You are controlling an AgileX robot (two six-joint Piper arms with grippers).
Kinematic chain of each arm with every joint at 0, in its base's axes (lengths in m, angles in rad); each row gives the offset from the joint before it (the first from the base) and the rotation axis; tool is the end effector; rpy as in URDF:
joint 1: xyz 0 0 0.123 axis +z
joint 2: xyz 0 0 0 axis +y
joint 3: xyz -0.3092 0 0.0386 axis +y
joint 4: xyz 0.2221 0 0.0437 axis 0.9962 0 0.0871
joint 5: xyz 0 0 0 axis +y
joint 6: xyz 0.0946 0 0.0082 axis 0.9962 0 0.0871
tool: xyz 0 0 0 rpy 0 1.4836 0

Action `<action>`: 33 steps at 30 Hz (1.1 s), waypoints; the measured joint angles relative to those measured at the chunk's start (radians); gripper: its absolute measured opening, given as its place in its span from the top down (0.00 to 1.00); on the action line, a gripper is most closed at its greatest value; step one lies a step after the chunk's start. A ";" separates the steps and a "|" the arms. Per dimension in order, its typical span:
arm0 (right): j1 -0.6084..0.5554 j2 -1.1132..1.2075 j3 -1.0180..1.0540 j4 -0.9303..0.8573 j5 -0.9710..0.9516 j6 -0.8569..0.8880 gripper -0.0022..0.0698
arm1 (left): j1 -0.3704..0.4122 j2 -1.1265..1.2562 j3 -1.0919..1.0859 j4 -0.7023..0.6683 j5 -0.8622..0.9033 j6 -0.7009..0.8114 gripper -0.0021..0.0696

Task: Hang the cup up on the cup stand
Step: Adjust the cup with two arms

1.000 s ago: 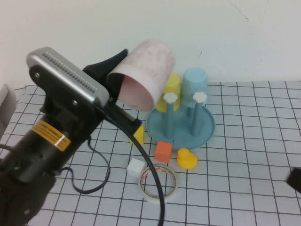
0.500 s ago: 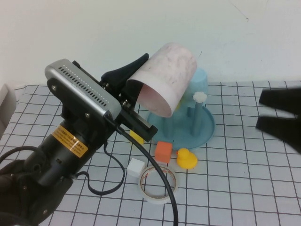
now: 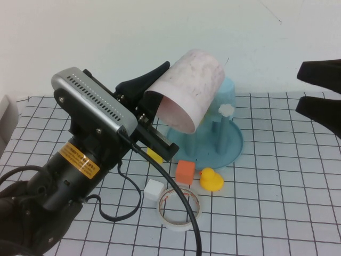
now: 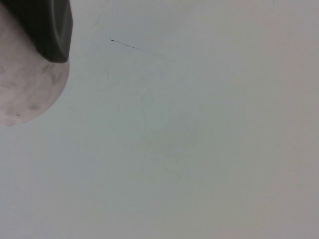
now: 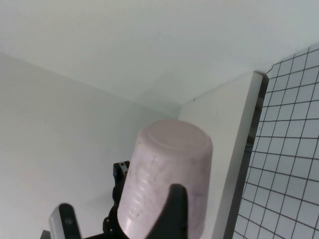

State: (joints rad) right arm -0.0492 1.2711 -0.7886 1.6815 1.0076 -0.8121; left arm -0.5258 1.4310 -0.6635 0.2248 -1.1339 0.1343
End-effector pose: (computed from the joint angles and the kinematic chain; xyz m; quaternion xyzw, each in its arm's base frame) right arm 0.2164 0.0693 0.3542 0.0715 0.7447 0.5775 0.3268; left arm 0.2233 -0.1518 0.3517 0.2760 0.4621 -0.1773 0.8239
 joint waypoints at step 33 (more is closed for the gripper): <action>0.308 0.137 -0.182 0.002 -0.223 0.144 0.01 | 0.000 0.000 0.000 0.005 -0.001 0.014 0.96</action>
State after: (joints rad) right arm 0.2584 1.4084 -0.9701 1.6832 0.7845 -0.6680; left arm -0.5258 1.4310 -0.6635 0.2295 -1.1348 0.1483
